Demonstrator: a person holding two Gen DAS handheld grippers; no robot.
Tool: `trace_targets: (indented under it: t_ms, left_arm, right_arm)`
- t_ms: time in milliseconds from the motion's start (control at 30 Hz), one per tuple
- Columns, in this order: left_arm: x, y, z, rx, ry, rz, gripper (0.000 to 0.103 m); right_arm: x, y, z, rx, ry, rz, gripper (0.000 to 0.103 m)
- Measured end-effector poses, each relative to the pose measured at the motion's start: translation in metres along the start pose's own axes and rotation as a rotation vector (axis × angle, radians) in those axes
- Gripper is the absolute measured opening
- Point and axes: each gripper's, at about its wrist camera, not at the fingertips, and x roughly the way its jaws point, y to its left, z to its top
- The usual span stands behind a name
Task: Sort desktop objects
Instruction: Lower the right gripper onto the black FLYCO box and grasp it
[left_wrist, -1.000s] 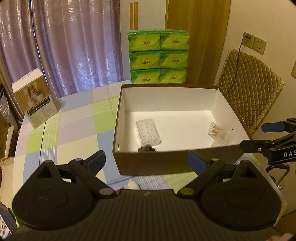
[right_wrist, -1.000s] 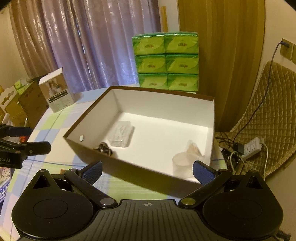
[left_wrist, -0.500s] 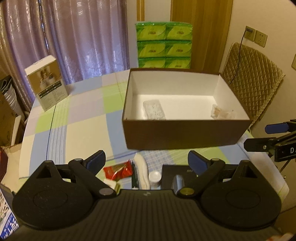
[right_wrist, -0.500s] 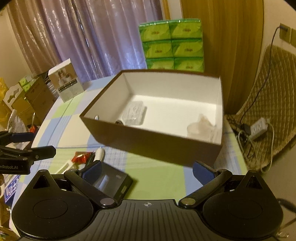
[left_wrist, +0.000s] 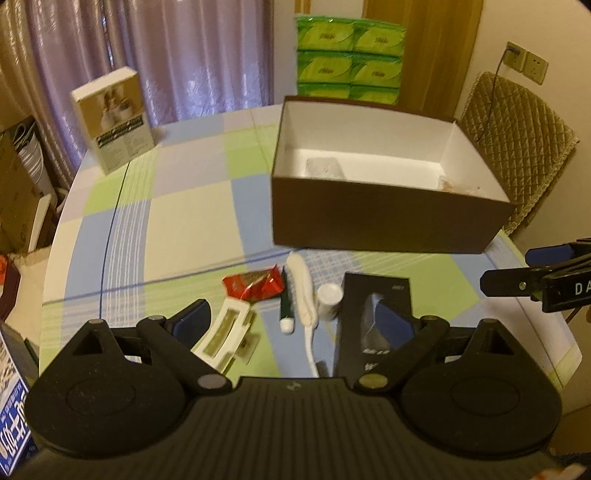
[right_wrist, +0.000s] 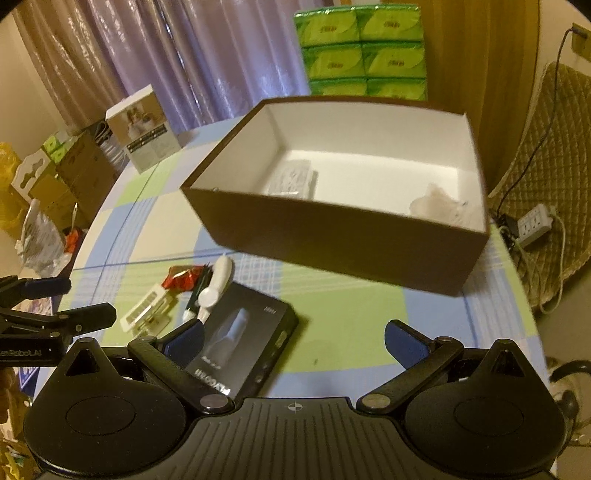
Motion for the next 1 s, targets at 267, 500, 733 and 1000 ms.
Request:
trace_targets:
  t_ms: [267, 500, 733, 1000]
  left_arm:
    - [0.007, 0.025, -0.015, -0.035, 0.04, 0.033, 0.094]
    - [0.017, 0.043, -0.023, -0.05, 0.064, 0.041, 0.094]
    - [0.032, 0.063, -0.029, -0.054, 0.093, 0.046, 0.094]
    - [0.049, 0.082, -0.03, -0.036, 0.115, 0.033, 0.094]
  right_arm:
    - [0.021, 0.018, -0.008, 0.009, 0.05, 0.014, 0.101]
    - [0.042, 0.035, -0.017, 0.024, 0.094, 0.016, 0.101]
    - [0.071, 0.054, -0.026, 0.022, 0.138, -0.003, 0.101]
    - [0.103, 0.069, -0.03, 0.031, 0.153, -0.057, 0.101]
